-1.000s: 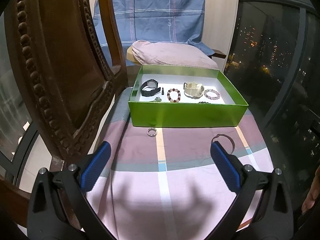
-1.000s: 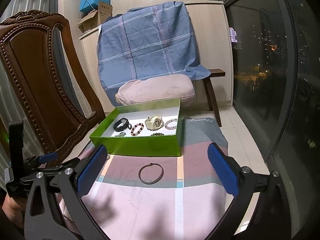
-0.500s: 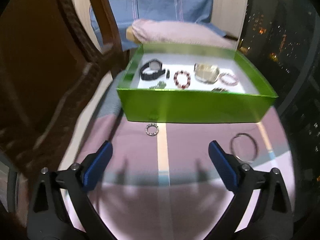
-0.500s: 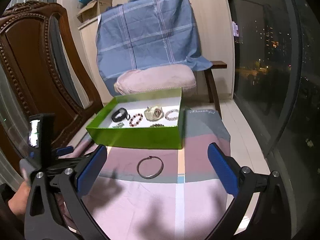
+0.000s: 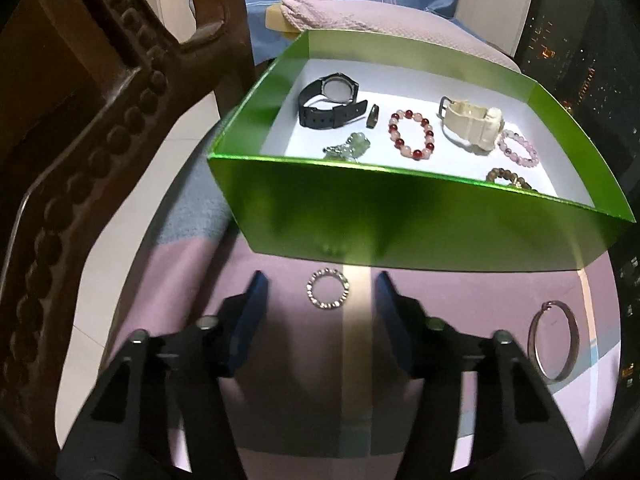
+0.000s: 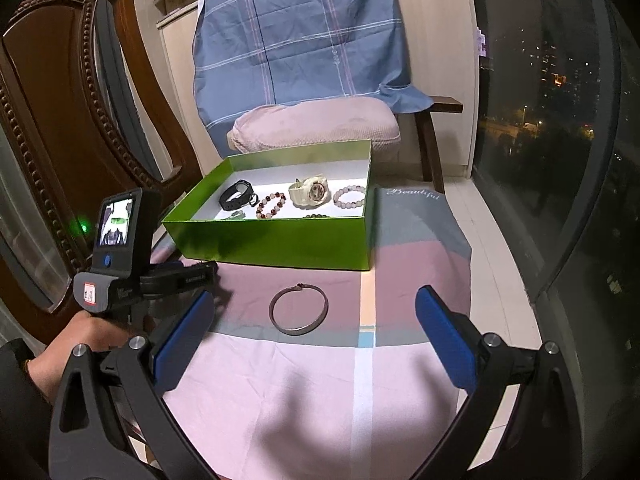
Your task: Organize jewelry
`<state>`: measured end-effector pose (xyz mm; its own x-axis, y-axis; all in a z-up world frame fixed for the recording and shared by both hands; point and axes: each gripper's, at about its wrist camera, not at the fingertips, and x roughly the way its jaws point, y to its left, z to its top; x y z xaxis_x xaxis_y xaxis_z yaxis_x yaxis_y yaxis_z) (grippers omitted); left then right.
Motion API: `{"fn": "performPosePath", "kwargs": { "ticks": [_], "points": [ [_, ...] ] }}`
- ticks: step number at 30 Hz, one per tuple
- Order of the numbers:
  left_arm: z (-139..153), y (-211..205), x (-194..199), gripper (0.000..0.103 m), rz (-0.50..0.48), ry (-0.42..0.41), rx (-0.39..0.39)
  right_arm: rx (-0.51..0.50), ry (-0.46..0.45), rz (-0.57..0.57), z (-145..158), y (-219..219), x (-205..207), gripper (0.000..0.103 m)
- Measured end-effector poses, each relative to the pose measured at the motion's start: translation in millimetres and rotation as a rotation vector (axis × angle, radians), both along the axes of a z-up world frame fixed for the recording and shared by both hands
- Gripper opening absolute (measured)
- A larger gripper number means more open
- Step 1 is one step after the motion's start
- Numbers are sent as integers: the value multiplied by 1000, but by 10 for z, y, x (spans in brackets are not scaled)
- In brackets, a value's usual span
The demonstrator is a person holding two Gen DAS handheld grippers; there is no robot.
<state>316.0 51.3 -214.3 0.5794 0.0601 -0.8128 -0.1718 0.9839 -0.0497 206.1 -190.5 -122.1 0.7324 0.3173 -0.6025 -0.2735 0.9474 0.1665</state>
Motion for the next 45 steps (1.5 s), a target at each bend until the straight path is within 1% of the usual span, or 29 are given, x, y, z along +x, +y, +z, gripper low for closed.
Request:
{"fn": "performPosePath", "kwargs": {
  "ticks": [1, 3, 5, 8, 12, 13, 15, 17, 20, 21, 23, 24, 25, 26, 28, 29, 31, 32, 34, 37, 39, 42, 43, 45],
  "points": [
    [14, -6, -5, 21, -13, -2, -2, -12, 2, 1, -13, 17, 4, 98],
    [29, -14, -29, 20, -35, 3, -18, -32, 8, 7, -46, 51, 37, 98],
    [40, -54, -70, 20, -57, 2, -14, -57, 24, 9, -109, 92, 81, 98],
    [185, -70, -198, 20, -69, -36, -20, -84, 55, 9, -214, 156, 177, 98],
    [649, -70, -527, 20, -97, -149, -43, -124, 99, 20, -385, 304, 327, 98],
    [819, -80, -677, 20, -112, -195, -38, -134, 107, 24, -427, 352, 363, 98],
    [1036, -92, -908, 20, -134, -258, -22, -162, 125, 33, -541, 472, 463, 98],
    [1189, -109, -1099, 20, -155, -303, -19, -185, 154, 34, -670, 570, 574, 98],
    [1347, -135, -1247, 20, -177, -345, -22, -213, 221, 28, -842, 679, 718, 98],
    [1383, -129, -1282, 20, -180, -354, -14, -215, 253, 32, -898, 710, 757, 96],
    [1409, -99, -1319, 20, -177, -362, -8, -256, 228, 45, -938, 799, 768, 91],
    [1410, -70, -1326, 20, -172, -357, -13, -251, 226, 46, -951, 821, 782, 87],
    [1405, -43, -1334, 20, -168, -351, -17, -248, 228, 39, -954, 833, 799, 80],
    [1398, -14, -1354, 20, -165, -349, -19, -249, 220, 44, -938, 848, 806, 59],
    [1383, 5, -1351, 20, -164, -345, -17, -238, 234, 39, -897, 840, 829, 59],
    [1400, 28, -1409, 20, -165, -345, -18, -235, 235, 38, -900, 830, 821, 58],
    [1417, 40, -1442, 20, -166, -347, -23, -218, 228, 30, -873, 784, 784, 58],
    [1427, 36, -1453, 20, -170, -346, -22, -203, 216, 31, -800, 751, 727, 58],
    [1438, 46, -1468, 21, -170, -347, -24, -174, 158, 34, -540, 720, 599, 58],
    [1436, 33, -1475, 21, -173, -348, -35, -86, 57, 37, -125, 522, 289, 58],
    [1426, 10, -1479, 21, -177, -350, -37, -27, -31, 38, 165, 377, 22, 58],
    [1402, -36, -1471, 21, -183, -348, -42, 17, -129, 9, 392, 251, -231, 58],
    [1396, -44, -1470, 21, -184, -346, -44, 26, -154, -2, 425, 213, -300, 58],
    [1372, -77, -1460, 21, -190, -341, -48, 26, -166, -4, 425, 191, -328, 58]
  ]
}}
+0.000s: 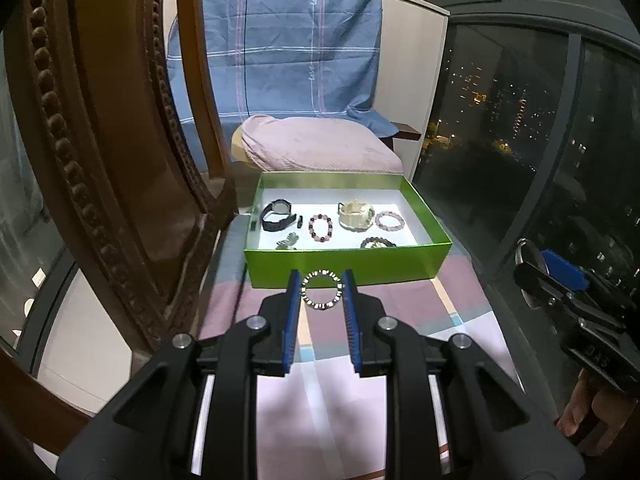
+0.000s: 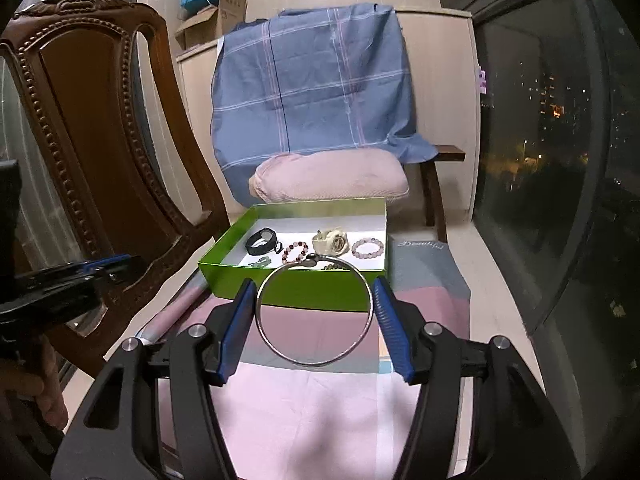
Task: Organize jewelry
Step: 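Carry the ring and the bangle over the green box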
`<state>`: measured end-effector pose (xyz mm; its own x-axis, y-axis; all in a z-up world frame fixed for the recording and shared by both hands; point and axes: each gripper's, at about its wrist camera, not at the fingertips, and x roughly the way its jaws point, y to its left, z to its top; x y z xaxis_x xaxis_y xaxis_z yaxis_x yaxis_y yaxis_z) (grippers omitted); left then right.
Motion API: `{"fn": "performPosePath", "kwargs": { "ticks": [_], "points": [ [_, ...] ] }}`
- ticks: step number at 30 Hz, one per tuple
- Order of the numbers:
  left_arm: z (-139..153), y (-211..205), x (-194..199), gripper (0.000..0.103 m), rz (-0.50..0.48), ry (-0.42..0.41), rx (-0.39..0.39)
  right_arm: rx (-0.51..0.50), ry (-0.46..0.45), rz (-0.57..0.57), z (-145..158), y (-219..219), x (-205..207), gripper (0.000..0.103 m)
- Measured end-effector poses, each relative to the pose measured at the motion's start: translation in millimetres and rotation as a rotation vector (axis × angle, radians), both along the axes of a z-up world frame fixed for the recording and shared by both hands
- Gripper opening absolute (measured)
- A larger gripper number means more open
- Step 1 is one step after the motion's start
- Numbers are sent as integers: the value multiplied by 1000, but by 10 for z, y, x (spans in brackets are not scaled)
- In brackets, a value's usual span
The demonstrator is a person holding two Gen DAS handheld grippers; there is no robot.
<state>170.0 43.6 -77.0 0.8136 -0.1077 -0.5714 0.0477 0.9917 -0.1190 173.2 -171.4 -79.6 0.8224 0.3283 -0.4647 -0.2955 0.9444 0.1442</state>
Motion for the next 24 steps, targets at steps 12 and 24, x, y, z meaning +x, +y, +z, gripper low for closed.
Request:
{"fn": "performPosePath", "kwargs": {
  "ticks": [12, 24],
  "points": [
    [-94, -97, 67, 21, -7, 32, 8, -4, 36, 5, -87, -55, 112, 58],
    [-36, -104, 332, 21, 10, 27, 1, 3, -14, 29, 55, 23, 252, 59]
  ]
}}
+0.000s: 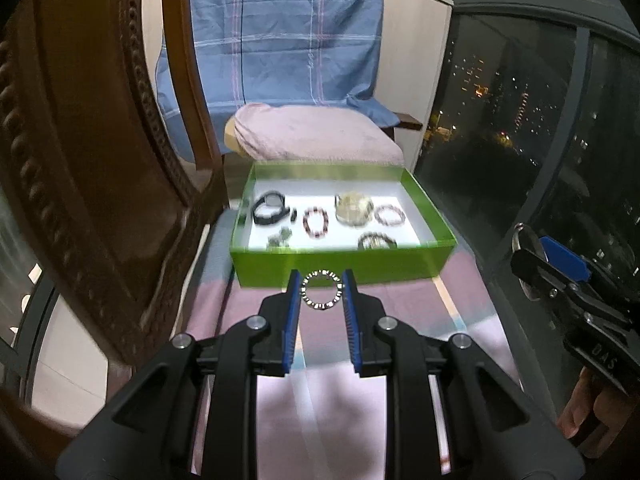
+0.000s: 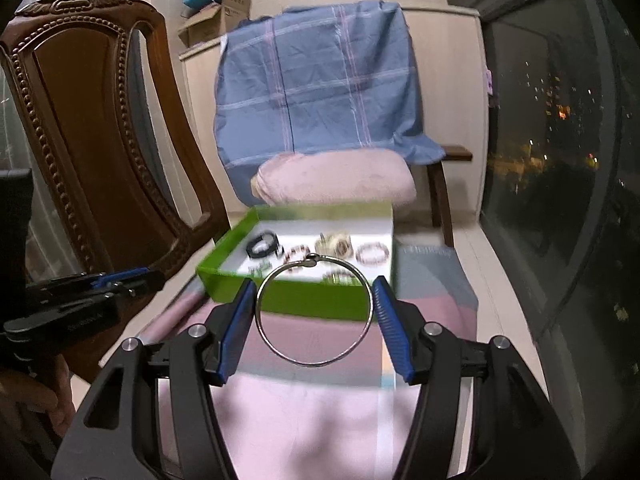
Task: Organize jewelry
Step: 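Carry the ring and the bangle over the green box, then lower the ring and bangle into the green box and open both grippers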
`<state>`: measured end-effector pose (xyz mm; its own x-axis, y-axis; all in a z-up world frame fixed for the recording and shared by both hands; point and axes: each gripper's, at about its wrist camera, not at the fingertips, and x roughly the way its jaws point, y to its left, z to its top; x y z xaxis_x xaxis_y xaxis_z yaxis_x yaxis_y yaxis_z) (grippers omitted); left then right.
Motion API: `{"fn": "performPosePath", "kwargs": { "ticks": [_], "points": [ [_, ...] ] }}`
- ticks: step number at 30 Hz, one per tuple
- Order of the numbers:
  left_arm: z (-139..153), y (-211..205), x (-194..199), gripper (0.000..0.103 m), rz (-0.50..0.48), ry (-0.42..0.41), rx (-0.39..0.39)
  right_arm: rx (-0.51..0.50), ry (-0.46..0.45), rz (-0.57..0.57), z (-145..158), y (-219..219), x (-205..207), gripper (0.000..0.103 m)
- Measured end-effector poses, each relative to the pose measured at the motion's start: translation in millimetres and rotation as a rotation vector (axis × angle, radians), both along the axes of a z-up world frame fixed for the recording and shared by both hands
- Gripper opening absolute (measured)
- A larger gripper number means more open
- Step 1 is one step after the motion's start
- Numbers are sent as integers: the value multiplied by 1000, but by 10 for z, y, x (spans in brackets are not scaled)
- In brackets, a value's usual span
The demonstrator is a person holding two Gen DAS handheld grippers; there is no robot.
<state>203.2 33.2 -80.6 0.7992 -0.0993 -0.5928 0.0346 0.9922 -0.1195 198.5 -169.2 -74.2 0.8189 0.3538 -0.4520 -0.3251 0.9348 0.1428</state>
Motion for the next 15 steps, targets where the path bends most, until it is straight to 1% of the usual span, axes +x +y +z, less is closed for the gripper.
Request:
{"fn": "performPosePath", "kwargs": {
  "ticks": [1, 3, 5, 8, 10, 12, 15],
  "points": [
    [25, 2, 62, 21, 4, -9, 1, -5, -31, 3, 52, 45, 97, 59],
    [97, -11, 286, 21, 5, -33, 7, -1, -61, 9, 103, 107, 302, 59],
    [121, -9, 583, 21, 6, -40, -11, 23, -65, -11, 103, 127, 540, 59],
    [11, 24, 946, 21, 27, -16, -32, 37, -47, -40, 14, 181, 907, 59],
    [-99, 40, 1178, 21, 35, 18, -48, 31, -32, -62, -75, 209, 1103, 59],
    [-171, 41, 1313, 21, 45, 29, -50, 21, -3, -85, -193, 224, 1309, 59],
    [-295, 60, 1505, 21, 53, 55, -48, 4, 19, -103, -313, 228, 1485, 59]
  ]
}}
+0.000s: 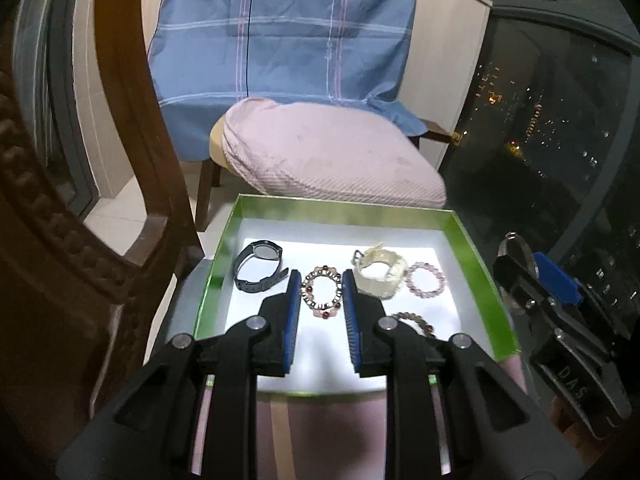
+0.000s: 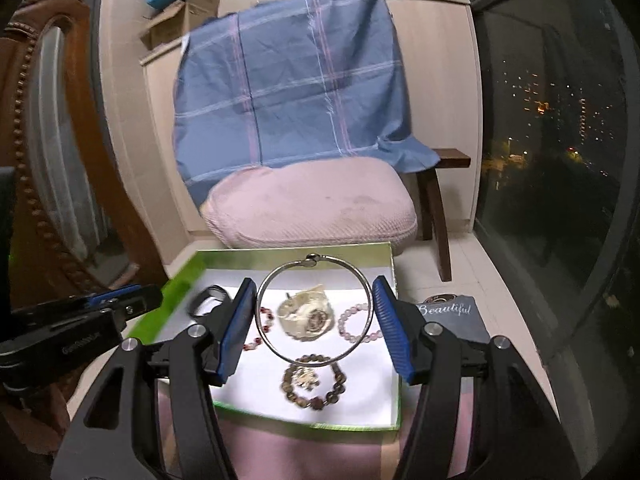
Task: Organize jewelry
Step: 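Lower the ring and bangle into the green box and open both grippers, then withdraw both tools from the green box back above the bed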
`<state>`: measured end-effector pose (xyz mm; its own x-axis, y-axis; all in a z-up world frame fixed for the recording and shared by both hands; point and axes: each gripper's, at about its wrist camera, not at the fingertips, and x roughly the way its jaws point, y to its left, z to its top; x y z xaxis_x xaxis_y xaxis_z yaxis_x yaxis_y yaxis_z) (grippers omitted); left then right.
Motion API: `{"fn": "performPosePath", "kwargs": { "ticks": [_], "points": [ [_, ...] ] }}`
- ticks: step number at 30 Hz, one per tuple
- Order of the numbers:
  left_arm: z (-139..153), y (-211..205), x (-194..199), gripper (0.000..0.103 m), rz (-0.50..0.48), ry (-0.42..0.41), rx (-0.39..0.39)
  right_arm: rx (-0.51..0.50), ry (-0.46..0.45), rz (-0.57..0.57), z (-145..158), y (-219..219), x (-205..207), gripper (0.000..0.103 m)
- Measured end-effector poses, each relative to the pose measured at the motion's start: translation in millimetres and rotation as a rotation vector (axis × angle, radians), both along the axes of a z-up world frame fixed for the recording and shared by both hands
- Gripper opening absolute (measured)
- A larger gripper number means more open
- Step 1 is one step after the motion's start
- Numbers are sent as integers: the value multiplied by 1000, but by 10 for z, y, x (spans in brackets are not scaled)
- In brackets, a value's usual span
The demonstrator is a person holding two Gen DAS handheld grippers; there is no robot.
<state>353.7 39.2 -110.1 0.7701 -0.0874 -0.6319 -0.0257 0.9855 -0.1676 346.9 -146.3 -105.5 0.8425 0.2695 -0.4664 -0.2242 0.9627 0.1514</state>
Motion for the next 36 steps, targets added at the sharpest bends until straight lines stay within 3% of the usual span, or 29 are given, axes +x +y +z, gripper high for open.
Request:
{"fn": "performPosePath", "kwargs": {
  "ticks": [3, 5, 7, 9, 13, 16, 20, 23, 27, 31, 36],
  "points": [
    [-137, 53, 126, 21, 4, 42, -15, -12, 32, -8, -100, -5, 113, 60],
    [-211, 67, 163, 32, -9, 81, -21, 2, 74, -1, -150, -33, 183, 64],
    [-149, 68, 100, 85, 0, 89, -16, 41, 51, -26, -38, -115, 109, 73],
    [139, 73, -122, 99, 5, 3, -7, 121, -39, -26, 262, -250, -122, 98],
    [643, 105, -733, 99, -10, -160, 55, 154, -253, -24, 743, -456, -777, 100],
    [725, 144, -1224, 99, 7, -216, 91, 76, -286, -49, 787, -496, -1134, 100],
    [665, 138, -1635, 99, 40, -168, 67, -35, -174, -38, 723, -370, -1460, 100],
    [513, 138, -1814, 99, 49, -109, 87, -148, -25, 8, 521, -221, -1529, 100],
    [332, 131, -1965, 99, 67, -54, 58, -128, 122, 0, 194, -216, -1580, 100],
    [254, 100, -2089, 99, 67, -29, 40, -121, 106, -12, 210, -189, -1710, 100],
    [265, 18, -2083, 99, 65, -39, 79, -108, 75, -27, 253, -194, -1735, 100]
  ]
}}
